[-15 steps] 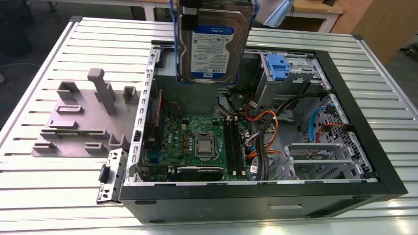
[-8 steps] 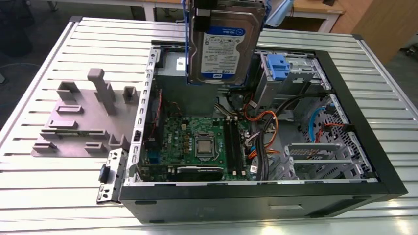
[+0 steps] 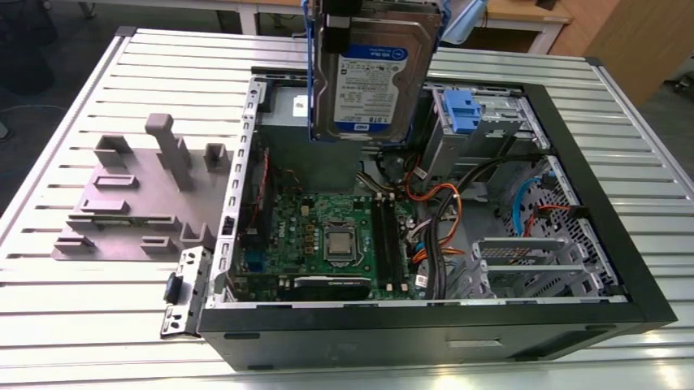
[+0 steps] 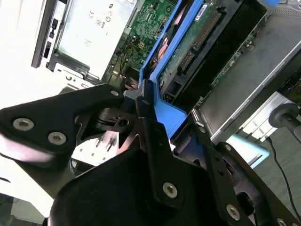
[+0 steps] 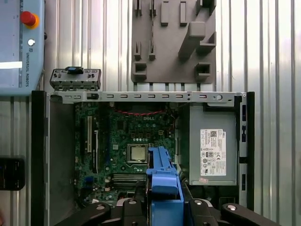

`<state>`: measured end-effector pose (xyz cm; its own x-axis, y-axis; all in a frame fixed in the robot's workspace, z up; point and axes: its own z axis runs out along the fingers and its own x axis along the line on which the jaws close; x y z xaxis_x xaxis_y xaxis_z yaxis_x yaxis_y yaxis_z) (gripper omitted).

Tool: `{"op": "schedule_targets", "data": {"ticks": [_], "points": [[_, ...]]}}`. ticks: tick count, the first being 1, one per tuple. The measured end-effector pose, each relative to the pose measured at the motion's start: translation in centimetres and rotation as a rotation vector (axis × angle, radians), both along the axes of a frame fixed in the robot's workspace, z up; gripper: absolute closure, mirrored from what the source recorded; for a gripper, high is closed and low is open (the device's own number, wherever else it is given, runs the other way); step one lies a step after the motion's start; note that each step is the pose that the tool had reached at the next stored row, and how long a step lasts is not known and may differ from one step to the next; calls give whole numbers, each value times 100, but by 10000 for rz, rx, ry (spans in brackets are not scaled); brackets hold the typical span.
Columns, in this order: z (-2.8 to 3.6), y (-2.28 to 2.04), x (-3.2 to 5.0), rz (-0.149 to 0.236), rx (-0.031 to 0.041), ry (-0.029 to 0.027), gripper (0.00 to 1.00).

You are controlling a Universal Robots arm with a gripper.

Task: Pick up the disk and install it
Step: 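Insert the disk into the insertion slot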

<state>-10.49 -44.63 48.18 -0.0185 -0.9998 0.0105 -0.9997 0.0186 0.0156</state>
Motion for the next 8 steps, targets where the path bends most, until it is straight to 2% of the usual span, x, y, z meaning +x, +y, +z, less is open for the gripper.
{"op": "schedule_targets", "data": {"ticks": [8], "points": [[0,-26,0,0,0,0,63]]}}
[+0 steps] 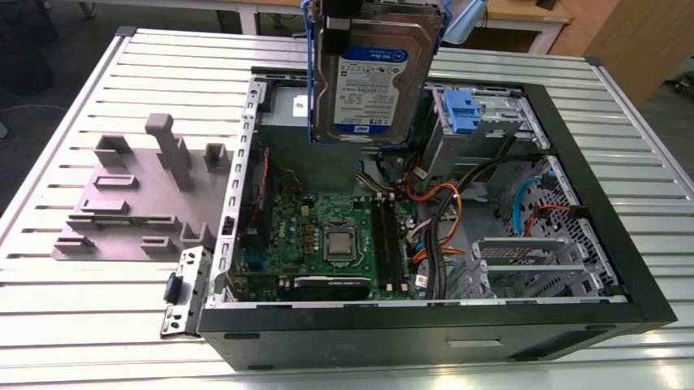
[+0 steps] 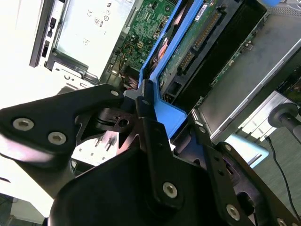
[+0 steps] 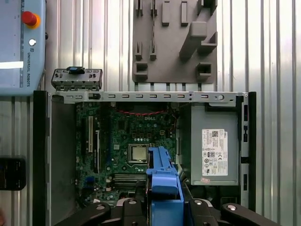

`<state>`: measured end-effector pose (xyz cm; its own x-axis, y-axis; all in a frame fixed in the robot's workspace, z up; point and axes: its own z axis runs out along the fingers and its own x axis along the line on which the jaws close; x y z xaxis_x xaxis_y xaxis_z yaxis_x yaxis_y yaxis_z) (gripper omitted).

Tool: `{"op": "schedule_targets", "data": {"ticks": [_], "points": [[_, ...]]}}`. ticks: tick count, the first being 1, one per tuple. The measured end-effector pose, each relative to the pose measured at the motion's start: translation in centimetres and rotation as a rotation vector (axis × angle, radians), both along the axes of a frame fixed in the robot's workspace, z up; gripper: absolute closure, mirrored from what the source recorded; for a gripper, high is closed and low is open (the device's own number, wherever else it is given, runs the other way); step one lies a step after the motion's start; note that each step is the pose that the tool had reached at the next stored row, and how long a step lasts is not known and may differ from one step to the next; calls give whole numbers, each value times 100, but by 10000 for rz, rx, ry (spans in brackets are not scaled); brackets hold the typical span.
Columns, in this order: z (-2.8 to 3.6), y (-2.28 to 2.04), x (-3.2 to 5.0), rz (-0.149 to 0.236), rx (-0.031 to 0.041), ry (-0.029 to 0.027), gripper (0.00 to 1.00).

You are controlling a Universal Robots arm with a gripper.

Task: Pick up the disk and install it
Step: 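Insert the disk into the insertion slot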

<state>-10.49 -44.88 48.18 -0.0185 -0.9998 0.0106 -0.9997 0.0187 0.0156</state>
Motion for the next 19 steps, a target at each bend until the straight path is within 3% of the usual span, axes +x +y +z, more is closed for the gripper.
{"op": "schedule_targets", "data": {"ticks": [9,19], "points": [[0,-67,0,0,0,1,63],[0,-87,0,0,0,0,63]]}}
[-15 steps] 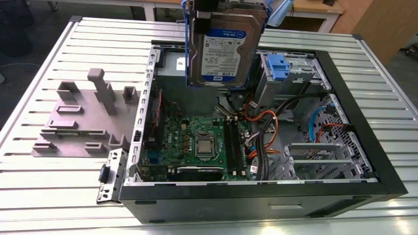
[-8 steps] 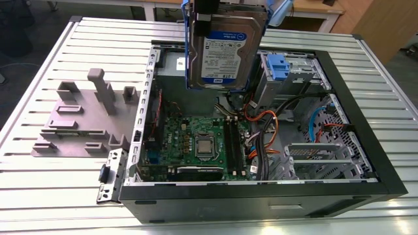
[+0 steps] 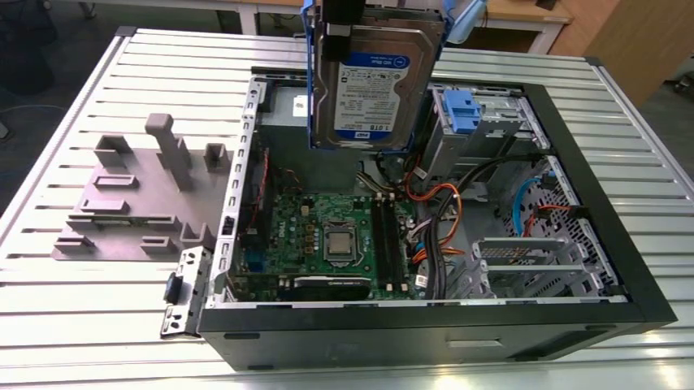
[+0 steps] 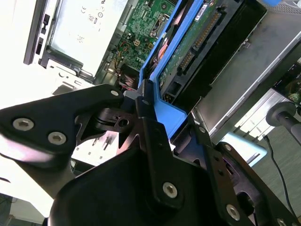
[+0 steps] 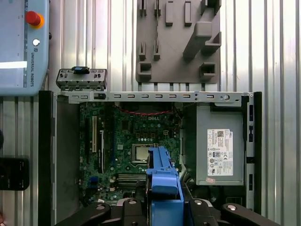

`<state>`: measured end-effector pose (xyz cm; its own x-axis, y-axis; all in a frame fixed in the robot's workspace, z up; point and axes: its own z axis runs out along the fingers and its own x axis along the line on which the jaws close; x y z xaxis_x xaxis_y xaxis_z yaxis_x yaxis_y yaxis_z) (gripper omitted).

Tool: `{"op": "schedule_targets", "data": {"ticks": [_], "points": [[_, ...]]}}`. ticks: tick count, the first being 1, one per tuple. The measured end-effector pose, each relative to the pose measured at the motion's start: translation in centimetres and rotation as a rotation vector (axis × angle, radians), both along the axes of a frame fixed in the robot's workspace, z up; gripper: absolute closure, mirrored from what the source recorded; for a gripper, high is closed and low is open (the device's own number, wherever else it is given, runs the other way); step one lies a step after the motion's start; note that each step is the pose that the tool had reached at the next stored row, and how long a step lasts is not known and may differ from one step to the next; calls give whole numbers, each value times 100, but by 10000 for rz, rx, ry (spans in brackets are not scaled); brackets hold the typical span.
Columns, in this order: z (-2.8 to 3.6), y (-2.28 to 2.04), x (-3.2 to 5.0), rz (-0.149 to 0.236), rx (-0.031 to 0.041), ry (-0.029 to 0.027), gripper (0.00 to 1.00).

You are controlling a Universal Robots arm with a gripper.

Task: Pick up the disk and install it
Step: 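Insert the disk into the insertion slot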

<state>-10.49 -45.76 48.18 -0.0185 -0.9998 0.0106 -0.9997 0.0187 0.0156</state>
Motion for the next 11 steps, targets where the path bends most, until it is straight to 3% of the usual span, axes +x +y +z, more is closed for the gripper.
{"op": "schedule_targets", "data": {"ticks": [7,11], "points": [[0,-18,1,2,-2,1,63],[-2,-123,0,0,-1,0,63]]}}
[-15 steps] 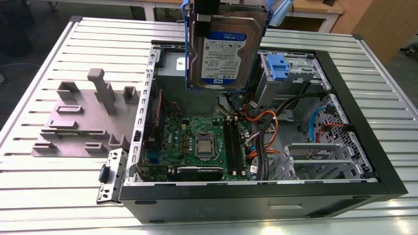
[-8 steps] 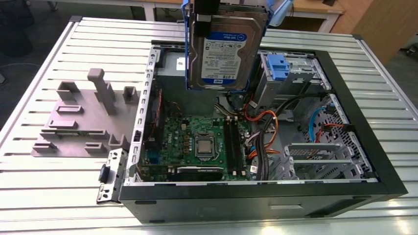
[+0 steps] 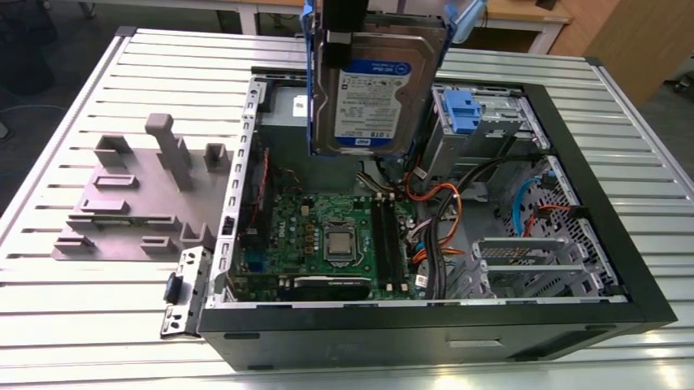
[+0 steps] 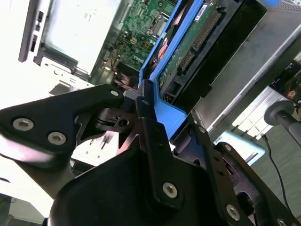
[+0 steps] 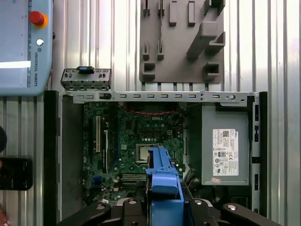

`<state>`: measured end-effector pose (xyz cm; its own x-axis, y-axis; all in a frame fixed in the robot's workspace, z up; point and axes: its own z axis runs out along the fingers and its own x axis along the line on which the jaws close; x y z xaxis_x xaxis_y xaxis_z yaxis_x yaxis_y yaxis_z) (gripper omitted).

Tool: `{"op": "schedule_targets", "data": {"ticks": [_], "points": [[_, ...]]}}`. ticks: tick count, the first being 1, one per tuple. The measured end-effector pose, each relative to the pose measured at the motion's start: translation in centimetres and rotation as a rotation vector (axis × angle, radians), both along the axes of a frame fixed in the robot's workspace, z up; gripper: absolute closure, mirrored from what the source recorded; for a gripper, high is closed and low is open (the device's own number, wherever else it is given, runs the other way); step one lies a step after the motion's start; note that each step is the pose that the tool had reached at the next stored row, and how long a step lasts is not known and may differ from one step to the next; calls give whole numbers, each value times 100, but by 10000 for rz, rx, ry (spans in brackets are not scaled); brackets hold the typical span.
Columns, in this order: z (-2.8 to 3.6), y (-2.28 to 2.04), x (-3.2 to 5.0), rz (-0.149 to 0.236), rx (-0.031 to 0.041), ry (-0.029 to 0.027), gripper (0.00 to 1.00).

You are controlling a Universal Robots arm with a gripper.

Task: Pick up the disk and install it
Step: 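Insert the disk into the insertion slot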

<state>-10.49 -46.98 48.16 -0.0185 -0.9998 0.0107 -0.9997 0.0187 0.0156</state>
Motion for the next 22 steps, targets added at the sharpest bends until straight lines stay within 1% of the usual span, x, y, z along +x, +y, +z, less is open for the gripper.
{"op": "schedule_targets", "data": {"ticks": [3,4,5,7,9,12,14,16,18,20,22], "points": [[-4,-116,0,0,1,0,63],[-5,-149,2,0,0,0,63],[-7,-171,10,0,1,0,63],[-11,-190,63,-1,2,0,63],[-14,-202,141,0,1,0,63],[-18,-212,259,0,1,-1,63],[-22,-215,315,0,2,-1,63],[-26,-220,331,0,1,-1,63],[-31,-238,333,0,0,-3,63],[-38,-280,333,0,0,-5,63],[-46,-336,333,0,2,-7,63]]}}
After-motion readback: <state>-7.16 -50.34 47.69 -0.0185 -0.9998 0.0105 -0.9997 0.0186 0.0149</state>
